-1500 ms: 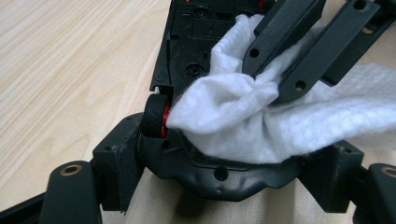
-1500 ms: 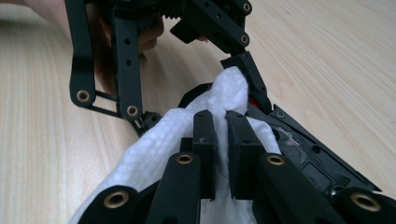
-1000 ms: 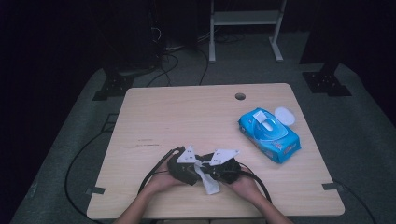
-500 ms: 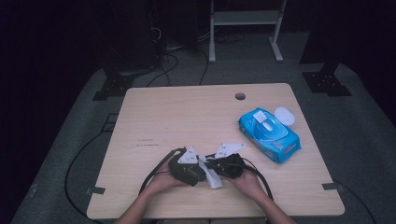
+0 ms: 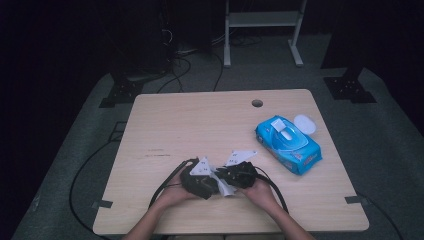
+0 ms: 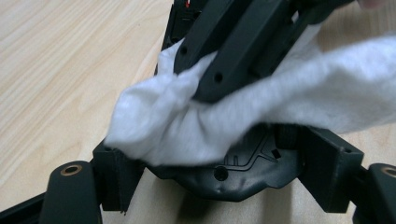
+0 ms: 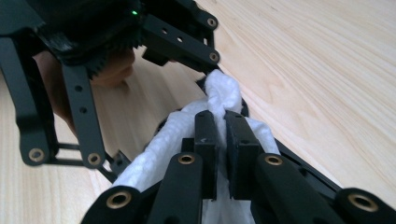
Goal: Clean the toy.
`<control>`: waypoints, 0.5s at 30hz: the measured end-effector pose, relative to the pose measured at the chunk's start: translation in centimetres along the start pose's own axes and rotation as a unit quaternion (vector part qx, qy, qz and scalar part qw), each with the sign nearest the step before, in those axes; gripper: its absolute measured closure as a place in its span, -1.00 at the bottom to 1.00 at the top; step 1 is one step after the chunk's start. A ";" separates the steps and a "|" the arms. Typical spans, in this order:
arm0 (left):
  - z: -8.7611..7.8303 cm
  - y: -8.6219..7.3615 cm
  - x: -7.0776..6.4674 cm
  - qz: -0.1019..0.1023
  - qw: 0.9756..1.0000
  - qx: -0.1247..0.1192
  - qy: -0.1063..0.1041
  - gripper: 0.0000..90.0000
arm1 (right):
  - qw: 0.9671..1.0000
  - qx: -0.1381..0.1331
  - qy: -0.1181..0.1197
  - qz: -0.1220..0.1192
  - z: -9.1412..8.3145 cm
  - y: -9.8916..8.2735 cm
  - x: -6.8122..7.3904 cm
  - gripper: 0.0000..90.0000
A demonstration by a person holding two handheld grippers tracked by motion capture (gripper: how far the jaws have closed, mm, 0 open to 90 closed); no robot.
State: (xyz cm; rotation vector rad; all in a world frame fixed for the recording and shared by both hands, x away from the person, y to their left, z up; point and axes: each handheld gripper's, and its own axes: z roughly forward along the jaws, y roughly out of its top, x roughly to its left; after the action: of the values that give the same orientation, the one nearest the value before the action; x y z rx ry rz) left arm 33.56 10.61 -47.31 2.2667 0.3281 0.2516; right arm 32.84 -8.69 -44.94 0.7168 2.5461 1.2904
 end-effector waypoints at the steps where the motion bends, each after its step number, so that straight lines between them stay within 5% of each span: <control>1: 0.0 0.0 0.0 0.000 1.000 0.000 0.000 -0.47 | 1.000 -0.002 0.002 -0.002 0.1 0.1 0.2 0.86; 6: -0.1 -0.1 0.0 0.001 1.000 0.002 0.002 -0.47 | 1.000 -0.001 0.007 -0.011 0.8 0.6 0.6 0.86; 11: -0.1 -0.1 0.0 0.002 1.000 0.002 0.004 -0.47 | 0.999 -0.002 -0.032 0.010 -0.2 0.0 -1.1 0.87; 13: -0.1 0.0 0.0 0.004 1.000 0.002 0.003 -0.47 | 0.999 -0.005 -0.035 0.027 -0.5 -0.2 -1.6 0.87; 15: -0.1 0.0 -0.1 0.003 1.000 0.001 0.003 -0.47 | 0.999 -0.006 -0.038 0.019 -0.3 0.0 -1.2 0.87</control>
State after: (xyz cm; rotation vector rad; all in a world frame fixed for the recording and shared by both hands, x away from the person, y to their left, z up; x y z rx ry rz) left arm 33.46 10.66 -47.24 2.2692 0.3238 0.2615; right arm 33.72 -9.52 -44.84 0.8008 2.4750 1.2643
